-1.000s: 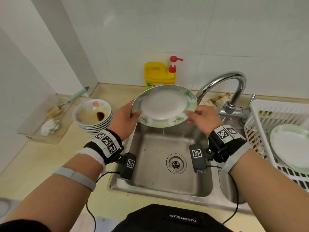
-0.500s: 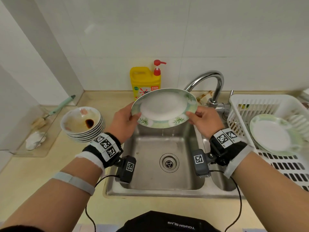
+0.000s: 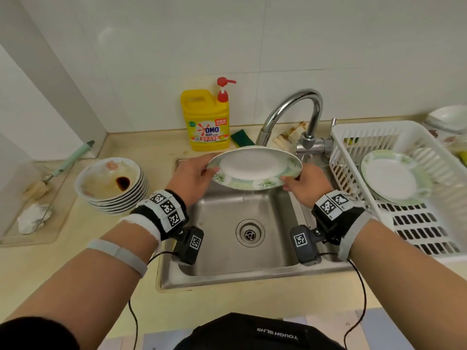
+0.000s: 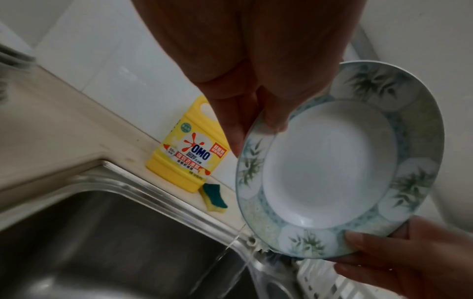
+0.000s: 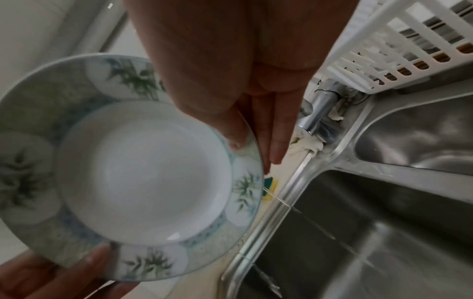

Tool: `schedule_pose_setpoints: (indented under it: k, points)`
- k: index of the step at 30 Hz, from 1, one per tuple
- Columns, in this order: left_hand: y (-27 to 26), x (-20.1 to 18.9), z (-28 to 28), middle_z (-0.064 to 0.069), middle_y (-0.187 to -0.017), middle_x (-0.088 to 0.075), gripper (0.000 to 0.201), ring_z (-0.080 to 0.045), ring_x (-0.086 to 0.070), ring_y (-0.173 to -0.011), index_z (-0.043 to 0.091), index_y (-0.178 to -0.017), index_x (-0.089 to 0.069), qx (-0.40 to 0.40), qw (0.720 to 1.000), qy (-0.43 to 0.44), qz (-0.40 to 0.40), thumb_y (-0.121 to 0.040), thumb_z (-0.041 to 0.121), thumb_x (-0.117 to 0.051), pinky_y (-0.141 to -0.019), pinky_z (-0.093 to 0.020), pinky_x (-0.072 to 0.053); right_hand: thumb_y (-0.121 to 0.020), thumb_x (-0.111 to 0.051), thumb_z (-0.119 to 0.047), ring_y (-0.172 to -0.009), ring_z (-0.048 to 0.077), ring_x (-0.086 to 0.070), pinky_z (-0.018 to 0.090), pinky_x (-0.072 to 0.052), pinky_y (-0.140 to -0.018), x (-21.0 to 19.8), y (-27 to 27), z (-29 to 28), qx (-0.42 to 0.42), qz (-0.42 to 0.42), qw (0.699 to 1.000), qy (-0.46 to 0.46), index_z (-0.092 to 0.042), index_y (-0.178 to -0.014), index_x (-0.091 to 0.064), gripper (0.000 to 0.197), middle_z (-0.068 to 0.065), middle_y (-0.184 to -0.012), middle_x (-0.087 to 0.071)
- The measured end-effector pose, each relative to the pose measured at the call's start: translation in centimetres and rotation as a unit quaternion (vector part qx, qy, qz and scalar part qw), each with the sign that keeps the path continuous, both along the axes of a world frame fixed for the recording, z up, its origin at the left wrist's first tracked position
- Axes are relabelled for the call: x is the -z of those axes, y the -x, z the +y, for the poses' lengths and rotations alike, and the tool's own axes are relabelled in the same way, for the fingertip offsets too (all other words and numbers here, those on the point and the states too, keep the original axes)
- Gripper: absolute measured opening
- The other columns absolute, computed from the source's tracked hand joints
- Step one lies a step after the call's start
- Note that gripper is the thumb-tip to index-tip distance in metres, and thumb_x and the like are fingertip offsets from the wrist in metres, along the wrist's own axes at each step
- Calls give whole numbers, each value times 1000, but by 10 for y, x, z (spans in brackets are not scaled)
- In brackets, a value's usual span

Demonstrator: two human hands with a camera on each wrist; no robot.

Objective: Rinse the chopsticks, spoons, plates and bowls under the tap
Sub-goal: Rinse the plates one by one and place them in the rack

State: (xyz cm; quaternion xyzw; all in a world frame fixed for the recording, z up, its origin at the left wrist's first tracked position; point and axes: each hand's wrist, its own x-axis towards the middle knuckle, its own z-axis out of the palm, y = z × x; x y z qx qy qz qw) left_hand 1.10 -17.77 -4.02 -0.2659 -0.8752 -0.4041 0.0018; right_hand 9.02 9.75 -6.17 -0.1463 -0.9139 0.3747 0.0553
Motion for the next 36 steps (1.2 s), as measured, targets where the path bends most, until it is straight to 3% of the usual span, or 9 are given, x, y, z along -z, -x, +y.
schedule_pose_setpoints:
  k: [4, 7, 10, 15, 18, 22, 27, 33, 36]
  points:
    - [1, -9, 9, -21, -102, -74, 37, -27, -60, -94, 21, -133, -67, -14, 998, -54, 29, -99, 8, -61, -89, -31, -48, -99, -63, -20, -89, 19, -68, 28, -48, -84, -14, -7, 3, 23, 80, 996, -28, -13, -111, -73, 17, -2, -90, -72]
    - [-4, -10, 17, -8, -91, -72, 38, -28, -64, -89, 20, -135, -65, -1, 999, -11, 50, -99, 9, -61, -77, -27, -46, -99, -63, -21, -88, 22, -67, 29, -48, -84, -15, -9, 11, 4, 38, 997, -67, -10, -95, -75, 17, 4, -88, -73]
    - [-9, -8, 26, -23, -98, -74, 37, -28, -58, -91, 17, -133, -67, -7, 997, -50, 56, -99, 4, -61, -75, -22, -46, -99, -63, -21, -84, 18, -65, 28, -45, -80, -16, -13, 25, -11, 74, 996, -56, -12, -95, -75, 16, -3, -83, -71]
    - [-18, 6, 51, 4, -110, -73, 40, -9, -62, -96, 30, -136, -63, -32, 998, -13, 50, -101, 11, -58, -84, -11, -43, -100, -61, -22, -88, 19, -68, 28, -47, -79, -16, -17, 57, -54, 38, 997, -31, -10, -101, -75, 19, 4, -91, -75]
    - [-28, 5, 77, 9, -107, -73, 40, -9, -65, -96, 38, -134, -63, -65, 996, -20, 59, -100, 17, -58, -91, -31, -54, -99, -63, -20, -87, 18, -66, 25, -44, -79, -21, -20, 83, -70, 50, 996, -37, -11, -101, -76, 16, 3, -92, -74]
    - [-50, -7, 124, 19, -102, -68, 37, 17, -60, -91, 24, -131, -66, -63, 989, -72, 115, -99, 6, -60, -85, -6, -45, -99, -64, -22, -77, 18, -64, 22, -43, -65, -32, -25, 134, -80, 70, 994, -34, -15, -103, -76, 15, 2, -84, -71]
    - [-59, 3, 184, 2, -91, -71, 23, -26, -68, -90, 36, -109, -66, -65, 993, -98, 18, -99, 18, -56, -81, -47, -59, -97, -65, -21, -83, 21, -72, 38, -59, -79, -33, -35, 198, -90, 56, 994, -24, -12, -94, -76, 15, 6, -87, -76]
    - [-66, 1, 272, -2, -106, -75, 20, -23, -72, -99, 19, -116, -65, -34, 977, -158, -138, -100, 10, -59, -83, -39, -62, -101, -59, -9, -84, 21, -76, 41, -64, -78, -33, -68, 274, 9, 45, 988, 146, -12, -106, -67, 10, 10, -103, -74]
    - [-64, 16, 307, 0, -128, -67, 43, -17, -69, -107, 27, -137, -54, -26, 979, -61, -193, -96, 22, -68, -96, -47, -57, -101, -55, -6, -84, 33, -75, 51, -61, -84, -28, -85, 306, 73, 5, 977, 199, -9, -93, -66, 14, 22, -100, -72]
